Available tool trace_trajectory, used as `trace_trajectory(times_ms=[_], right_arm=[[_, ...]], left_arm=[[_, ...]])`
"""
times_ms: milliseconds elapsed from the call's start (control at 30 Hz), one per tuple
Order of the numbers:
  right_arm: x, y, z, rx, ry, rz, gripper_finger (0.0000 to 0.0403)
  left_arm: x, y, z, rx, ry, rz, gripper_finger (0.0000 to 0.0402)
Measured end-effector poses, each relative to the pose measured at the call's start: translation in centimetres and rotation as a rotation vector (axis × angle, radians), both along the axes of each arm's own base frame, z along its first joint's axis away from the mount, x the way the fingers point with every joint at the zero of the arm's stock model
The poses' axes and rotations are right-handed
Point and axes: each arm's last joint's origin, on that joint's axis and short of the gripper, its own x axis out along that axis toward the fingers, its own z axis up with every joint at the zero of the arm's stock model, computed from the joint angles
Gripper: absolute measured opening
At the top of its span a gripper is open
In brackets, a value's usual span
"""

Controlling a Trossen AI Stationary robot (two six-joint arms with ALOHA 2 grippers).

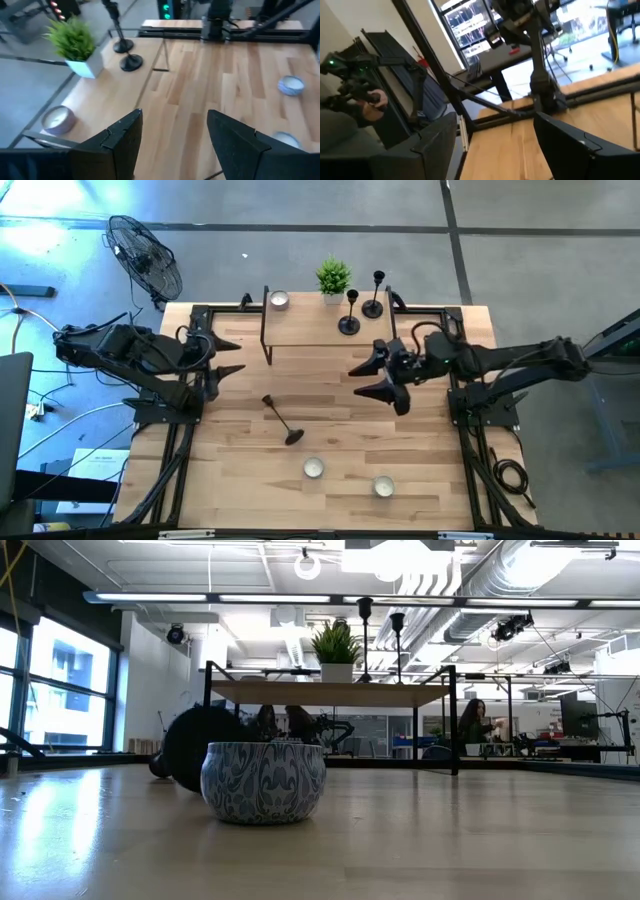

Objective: Pick & Place candle stick holders
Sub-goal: Put the white red scented candle on the shelf

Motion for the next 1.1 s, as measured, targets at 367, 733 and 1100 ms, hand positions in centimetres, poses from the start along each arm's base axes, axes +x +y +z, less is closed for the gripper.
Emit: trace_trajectory(times_ms=[367,733,1100], right_arm=[[-1.4,4.1,-2.8,-0.069,0.302,-0.077,0.0259],[-2.4,6.2,-0.9,-0.169,0.240,-0.148,0.0259],[-3.0,6.7,2.1,-0.292,0.144,-0.205,0.0260]], left_arm=[[0.4,-0.4,-0.2,-0.081,0.013,-0.081,0.0218],[1.2,-0.7,-0.5,-0.089,0.037,-0.079,0.0218],[1.5,-0.8,-0.6,-0.091,0.047,-0.087,0.0218]])
